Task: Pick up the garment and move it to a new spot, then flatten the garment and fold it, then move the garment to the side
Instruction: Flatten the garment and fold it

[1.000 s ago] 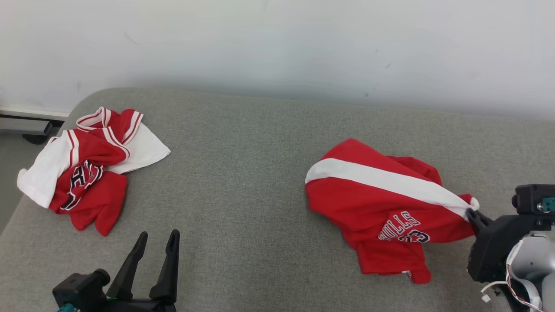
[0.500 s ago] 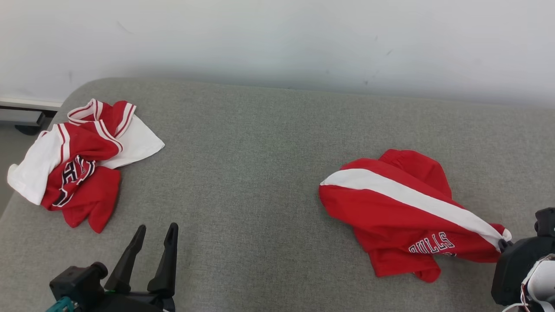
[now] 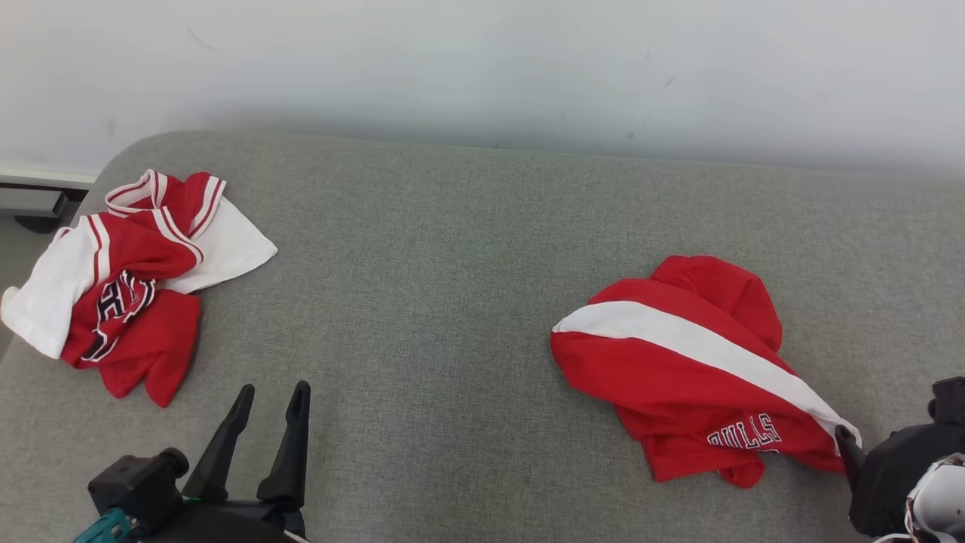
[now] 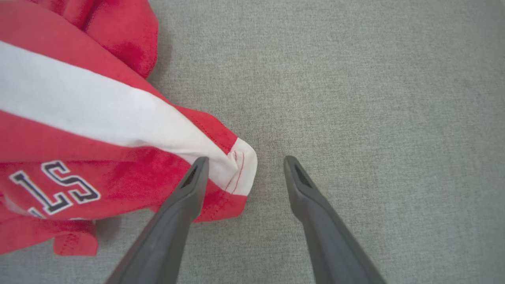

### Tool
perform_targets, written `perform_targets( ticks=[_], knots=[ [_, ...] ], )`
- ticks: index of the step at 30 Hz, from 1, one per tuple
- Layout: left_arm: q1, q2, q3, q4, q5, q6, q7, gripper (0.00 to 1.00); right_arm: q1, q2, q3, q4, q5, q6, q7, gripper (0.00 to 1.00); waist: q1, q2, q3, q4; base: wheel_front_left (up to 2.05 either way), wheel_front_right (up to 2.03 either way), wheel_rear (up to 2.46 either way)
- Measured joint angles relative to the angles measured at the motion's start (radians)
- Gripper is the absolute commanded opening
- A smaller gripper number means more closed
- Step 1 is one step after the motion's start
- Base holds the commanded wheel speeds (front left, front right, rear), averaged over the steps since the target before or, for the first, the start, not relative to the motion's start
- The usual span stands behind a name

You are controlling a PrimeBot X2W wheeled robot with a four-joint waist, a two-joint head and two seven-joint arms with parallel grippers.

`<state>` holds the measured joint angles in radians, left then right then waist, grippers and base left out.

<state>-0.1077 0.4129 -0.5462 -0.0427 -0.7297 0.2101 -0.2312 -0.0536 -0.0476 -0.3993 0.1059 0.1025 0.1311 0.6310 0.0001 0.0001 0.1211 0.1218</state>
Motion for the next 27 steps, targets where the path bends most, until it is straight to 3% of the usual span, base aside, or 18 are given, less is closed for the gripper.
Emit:
perform_targets(
  ticks=[4,7,12,17,27],
  knots=[
    [0.0,-0.002,0.006,0.001,0.001,0.002,-0.007,1.0,0.008,0.0,-0.01,-0.031,0.028,0.0,-0.023,1.0,0.0,0.0,-0.004,-0.001,0.0,0.0,0.0],
    [0.0,-0.007,0.023,0.003,0.001,0.01,-0.013,1.0,0.009,0.0,-0.014,-0.059,0.13,0.0,-0.062,1.0,0.0,0.0,-0.008,-0.006,0.0,0.0,0.0],
    [0.001,-0.012,0.036,0.006,0.017,0.018,-0.021,1.0,0.01,-0.001,0.032,-0.08,0.268,0.0,-0.165,1.0,0.0,0.0,-0.021,-0.02,0.0,0.0,0.0],
    [0.0,-0.014,0.038,0.016,0.029,0.008,-0.025,1.0,0.021,-0.001,0.052,-0.029,0.321,0.0,-0.303,1.0,-0.0001,0.0,-0.046,-0.033,0.0,0.0,0.0],
    [0.018,-0.003,0.093,0.008,0.055,0.023,-0.027,1.0,0.031,0.0,0.253,-0.002,0.441,0.0,-0.627,1.0,-0.0002,0.0,-0.108,-0.069,0.0,0.0,0.0]
  ],
)
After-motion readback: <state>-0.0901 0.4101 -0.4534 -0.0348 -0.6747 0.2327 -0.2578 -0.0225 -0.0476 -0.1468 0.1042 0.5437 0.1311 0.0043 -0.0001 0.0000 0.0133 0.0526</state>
